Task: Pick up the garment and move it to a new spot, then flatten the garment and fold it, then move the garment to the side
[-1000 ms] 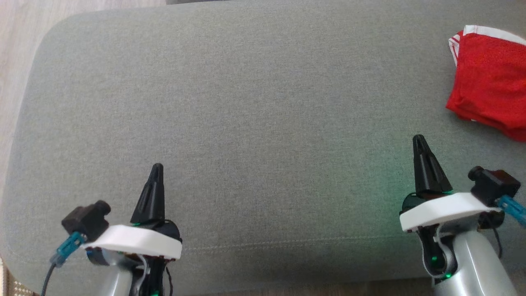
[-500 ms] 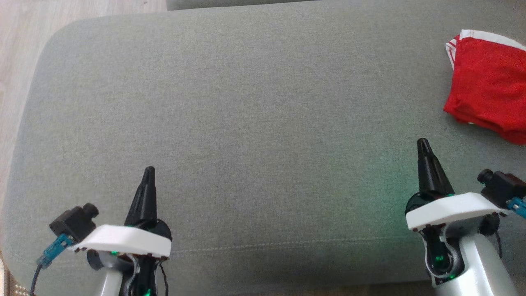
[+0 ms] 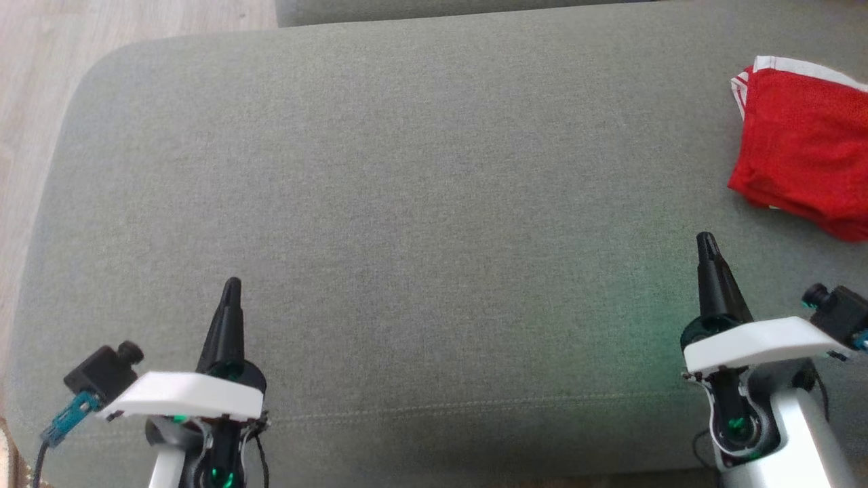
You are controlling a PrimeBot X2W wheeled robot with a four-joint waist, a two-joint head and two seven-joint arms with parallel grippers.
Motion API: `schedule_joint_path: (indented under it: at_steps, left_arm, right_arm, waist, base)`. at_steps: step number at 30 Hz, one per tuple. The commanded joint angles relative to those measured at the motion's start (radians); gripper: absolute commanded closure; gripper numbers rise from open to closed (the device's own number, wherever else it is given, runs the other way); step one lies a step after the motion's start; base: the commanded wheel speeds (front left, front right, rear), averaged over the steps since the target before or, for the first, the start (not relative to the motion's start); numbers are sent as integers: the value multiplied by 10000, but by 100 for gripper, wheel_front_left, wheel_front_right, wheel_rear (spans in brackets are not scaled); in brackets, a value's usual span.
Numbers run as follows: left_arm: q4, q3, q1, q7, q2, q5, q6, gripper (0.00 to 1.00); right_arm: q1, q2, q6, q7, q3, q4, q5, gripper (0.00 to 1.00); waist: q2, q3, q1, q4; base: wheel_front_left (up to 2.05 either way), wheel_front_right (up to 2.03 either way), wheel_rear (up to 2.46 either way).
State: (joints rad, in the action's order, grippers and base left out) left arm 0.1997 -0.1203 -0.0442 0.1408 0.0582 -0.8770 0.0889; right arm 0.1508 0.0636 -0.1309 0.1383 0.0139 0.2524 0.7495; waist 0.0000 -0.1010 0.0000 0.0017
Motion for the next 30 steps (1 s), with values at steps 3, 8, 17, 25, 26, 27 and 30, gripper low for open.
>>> schedule_joint_path:
  at_steps: [3, 8, 17, 25, 26, 27, 30]
  left_arm:
    - [-229, 278, -432, -132, 152, -501, 69, 100]
    - [-185, 382, -443, -267, 163, -1002, 93, 100]
    - [-113, 555, -460, -489, 178, -1806, 132, 100]
    - [-39, 734, -479, -716, 189, -2605, 171, 100]
    - [-30, 756, -481, -745, 190, -2704, 176, 100]
    - [-21, 779, -484, -774, 191, -2804, 181, 100]
    - [7, 848, -491, -860, 194, -3102, 195, 100]
  right_arm:
    - [97, 139, 0, -153, -4, -294, 583, 100]
    - [58, 142, 0, -291, 34, -281, 1161, 100]
    - [-4, 146, 0, -516, 99, -260, 2089, 100]
    - [-67, 145, 0, -745, 169, -238, 3013, 100]
    - [-74, 145, 0, -774, 178, -235, 3128, 100]
    - [-82, 145, 0, -803, 187, -232, 3243, 100]
    - [-105, 143, 0, -890, 215, -224, 3588, 100]
  waist:
    - [0, 49, 0, -1]
    - [0, 113, 0, -2]
    - [0, 216, 0, -4]
    - [0, 319, 0, -6]
    - [0, 332, 0, -6]
    - [0, 345, 0, -6]
    - [0, 384, 0, -7]
  base:
    - [0, 0, 0]
    - [0, 0, 0]
    - [0, 0, 0]
    - [0, 0, 0]
    - [0, 0, 0]
    - [0, 0, 0]
    - [0, 0, 0]
